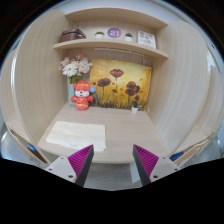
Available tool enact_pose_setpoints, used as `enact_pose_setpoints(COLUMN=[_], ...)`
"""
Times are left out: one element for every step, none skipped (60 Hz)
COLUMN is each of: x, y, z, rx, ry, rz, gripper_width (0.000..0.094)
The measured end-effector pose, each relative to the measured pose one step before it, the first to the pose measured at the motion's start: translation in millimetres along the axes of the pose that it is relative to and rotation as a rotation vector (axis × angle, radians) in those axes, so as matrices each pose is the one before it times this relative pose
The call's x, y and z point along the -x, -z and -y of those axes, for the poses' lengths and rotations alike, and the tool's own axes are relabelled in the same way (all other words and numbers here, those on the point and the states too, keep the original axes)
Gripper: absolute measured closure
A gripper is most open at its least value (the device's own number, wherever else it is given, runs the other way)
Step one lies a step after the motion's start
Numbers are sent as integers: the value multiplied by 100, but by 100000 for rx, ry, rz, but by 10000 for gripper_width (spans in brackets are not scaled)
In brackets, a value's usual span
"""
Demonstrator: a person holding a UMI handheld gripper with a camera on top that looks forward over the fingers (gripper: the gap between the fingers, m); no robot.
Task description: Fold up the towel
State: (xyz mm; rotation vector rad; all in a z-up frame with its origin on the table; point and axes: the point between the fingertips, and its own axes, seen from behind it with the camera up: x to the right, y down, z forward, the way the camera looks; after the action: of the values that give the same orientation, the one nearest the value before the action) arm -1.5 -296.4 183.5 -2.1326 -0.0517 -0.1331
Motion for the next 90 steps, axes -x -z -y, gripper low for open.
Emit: enact_pose_setpoints(x=[850,885,926,967,1049,1086,1137,1180,1193,1207,1190,1170,1149,1119,1086,1031,992,964,950,879,881,868,802,741,679,642,611,556,505,433,410,395,336,323,294,232,172,84,29,3,-38,-50,-118,-129,-151,126,-161,-216,-11,-180,-99,-110,-237,-259,-346,-342,-308,-334,-190,43,85,-5,20,1,-61,57,44,21,-38,-82,-63,-124,-172,-264,-488,-656,-801,-861,-865,-879,-896,-911,-1027,-894,-1089,-1005,-1053,-1061,-1103,-1094], y=[-437,-454,-440,-477,-491,-539,-587,-549,-581,-637,-644,-678,-700,-695,-695,-740,-745,-754,-739,-744,-750,-761,-796,-797,-834,-837,-784,-770,-782,-765,-727,-705,-667,-602,-613,-572,-539,-512,-475,-437,-419,-380,-381,-323,-328,283,-336,-205,-1,-3,-22,39,33,41,-39,-41,-25,-96,-107,-70,90,-2,-68,-22,13,11,-8,46,94,184,185,502,439,438,494,506,515,501,477,506,476,451,330,465,147,212,168,113,105,40], z=[-541,-500,-492,-457,-492,-448,-440,-374,-329,-247,-227,-196,-142,-79,9,99,162,161,164,221,280,345,325,294,236,209,212,335,366,387,304,271,273,260,285,231,159,145,85,55,10,-61,-170,-293,-275,321,328,-136,-53,-20,-98,-53,-19,-30,14,-7,-11,1,-34,5,-27,-49,-79,-17,40,30,26,13,13,20,329,214,510,600,656,679,641,603,563,724,547,533,544,656,229,284,206,118,-8,-58], rx=[905,882,813,778,824,863,905,866,765,697,604,649,695,689,478,244,152,152,152,164,10,-125,-180,24,240,443,464,256,-101,-223,10,165,248,135,15,38,185,363,425,443,458,539,706,984,1066,-460,-2325,-236,116,-785,-35,-355,-142,-195,-127,-56,20,-23,102,-21,165,318,684,691,660,601,605,495,541,547,58,-806,-1206,-1471,-1498,-1540,-1340,-1011,-792,-163,-946,-1068,-1245,-268,-1518,-570,-328,-162,-80,24], ry=[359,454,397,396,254,213,196,194,172,90,114,214,154,99,76,180,231,201,80,75,148,247,241,159,149,200,274,299,370,442,386,217,71,37,81,138,117,38,20,67,144,247,452,596,703,825,18,171,171,-416,-609,-581,-617,-327,102,592,1007,1382,1949,1983,1195,586,-384,-997,-880,-27,541,664,87,-914,-1536,-1272,-920,-629,-410,-325,-149,-51,-45,-74,-194,-453,-958,-1128,-1015,-934,-582,-300,-6,42], rz=[510,553,638,776,826,874,1076,1268,1371,1331,1326,1306,1283,1331,1221,1031,1036,1030,903,850,783,788,775,624,522,490,517,419,274,169,145,152,202,241,176,55,-49,-194,-366,-496,-650,-724,-851,-956,-1083,49,-1027,-1354,-462,109,-692,-518,-971,-1190,-1512,-1519,-1355,-1333,-1030,191,696,264,285,358,239,732,761,876,870,843,732,905,833,446,-124,-680,-1056,-1131,-1048,-667,-702,-490,-500,-787,-238,-534,-473,-494,-475,-604], gripper_width=[152,151,151,150,150,150,150,152,151,148,145,143,138,139,140,143,145,144,144,144,144,145,147,146,148,148,147,151,150,152,154,156,157,157,158,159,164,168,173,177,182,184,192,203,220,225,252,298,325,350,374,411,461,525,595,661,726,791,827,827,837,838,838,847,854,854,854,854,854,854,854,854,854,854,853,854,854,854,854,855,854,854,852,852,851,844,842,835,830,822])
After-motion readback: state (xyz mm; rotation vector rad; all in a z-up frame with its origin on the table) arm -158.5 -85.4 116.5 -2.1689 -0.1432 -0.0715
